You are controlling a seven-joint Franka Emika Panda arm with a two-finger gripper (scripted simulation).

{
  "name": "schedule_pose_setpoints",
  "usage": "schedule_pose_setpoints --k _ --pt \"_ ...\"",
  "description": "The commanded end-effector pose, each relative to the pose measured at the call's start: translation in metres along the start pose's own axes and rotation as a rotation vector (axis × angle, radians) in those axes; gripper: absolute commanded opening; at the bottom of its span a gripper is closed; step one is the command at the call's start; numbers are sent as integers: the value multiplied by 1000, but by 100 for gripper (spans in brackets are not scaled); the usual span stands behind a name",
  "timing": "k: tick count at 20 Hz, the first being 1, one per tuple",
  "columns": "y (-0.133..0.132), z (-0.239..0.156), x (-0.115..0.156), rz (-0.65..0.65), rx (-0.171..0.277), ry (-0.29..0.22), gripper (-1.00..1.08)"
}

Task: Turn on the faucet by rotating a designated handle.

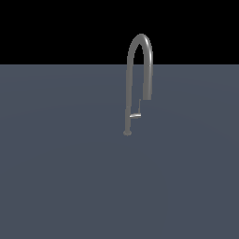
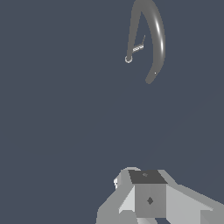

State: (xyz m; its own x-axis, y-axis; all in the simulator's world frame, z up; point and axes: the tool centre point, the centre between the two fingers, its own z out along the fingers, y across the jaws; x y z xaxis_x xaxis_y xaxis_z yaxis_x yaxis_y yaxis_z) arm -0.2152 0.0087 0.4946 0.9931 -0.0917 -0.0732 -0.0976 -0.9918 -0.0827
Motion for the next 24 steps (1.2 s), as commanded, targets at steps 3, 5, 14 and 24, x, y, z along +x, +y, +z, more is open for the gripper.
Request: schedule_pose_setpoints --k 3,5,14,24 --pt "-6 1 20 60 49 -53 -100" --pt "-8 2 31 92 75 -81 -100" --pt "-17 14 85 236 191 -214 -100" --pt "-20 38 146 389 315 -368 -100"
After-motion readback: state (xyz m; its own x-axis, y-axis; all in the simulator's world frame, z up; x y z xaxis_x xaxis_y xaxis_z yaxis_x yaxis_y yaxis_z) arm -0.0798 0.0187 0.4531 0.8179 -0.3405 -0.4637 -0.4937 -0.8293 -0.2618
